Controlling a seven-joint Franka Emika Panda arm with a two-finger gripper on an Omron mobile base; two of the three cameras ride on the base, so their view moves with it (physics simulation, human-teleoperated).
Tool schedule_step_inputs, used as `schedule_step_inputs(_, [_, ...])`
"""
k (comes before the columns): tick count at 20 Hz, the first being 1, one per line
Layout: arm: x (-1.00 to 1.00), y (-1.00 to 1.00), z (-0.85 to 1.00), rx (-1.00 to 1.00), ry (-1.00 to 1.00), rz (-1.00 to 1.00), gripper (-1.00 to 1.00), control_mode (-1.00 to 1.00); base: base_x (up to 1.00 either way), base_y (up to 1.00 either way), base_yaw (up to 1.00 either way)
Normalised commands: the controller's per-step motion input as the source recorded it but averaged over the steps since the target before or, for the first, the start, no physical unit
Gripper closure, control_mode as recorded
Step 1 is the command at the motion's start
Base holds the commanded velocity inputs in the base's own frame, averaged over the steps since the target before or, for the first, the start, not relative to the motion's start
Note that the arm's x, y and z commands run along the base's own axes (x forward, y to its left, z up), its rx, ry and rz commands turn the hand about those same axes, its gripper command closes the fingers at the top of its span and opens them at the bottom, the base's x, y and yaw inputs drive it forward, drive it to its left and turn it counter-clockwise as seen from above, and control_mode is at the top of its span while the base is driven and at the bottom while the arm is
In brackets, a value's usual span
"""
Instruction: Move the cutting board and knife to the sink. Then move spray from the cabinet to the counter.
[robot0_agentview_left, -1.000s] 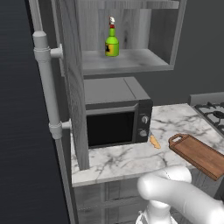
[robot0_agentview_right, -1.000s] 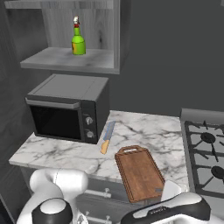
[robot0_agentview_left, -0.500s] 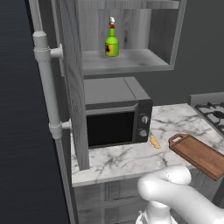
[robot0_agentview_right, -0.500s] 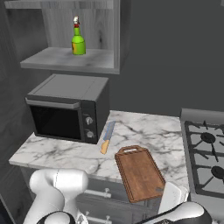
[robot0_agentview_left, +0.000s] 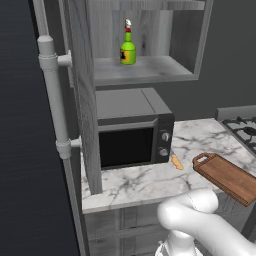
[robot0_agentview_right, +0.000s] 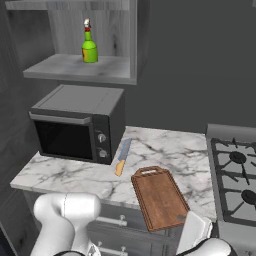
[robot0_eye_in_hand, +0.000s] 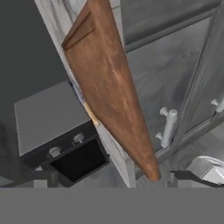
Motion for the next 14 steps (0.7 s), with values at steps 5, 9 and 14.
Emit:
schedule_step_inputs(5, [0.21, 0.0, -0.24, 0.0, -0.02, 0.0, -1.0, -1.0, 0.0, 0.0, 0.0])
schedule_step_inputs(9, [0.19, 0.0, -0.24, -0.02, -0.04, 0.0, -1.0, -1.0, 0.0, 0.0, 0.0])
schedule_step_inputs(14, [0.13, 0.0, -0.23, -0.05, -0.09, 0.0, -1.0, -1.0, 0.0, 0.0, 0.0])
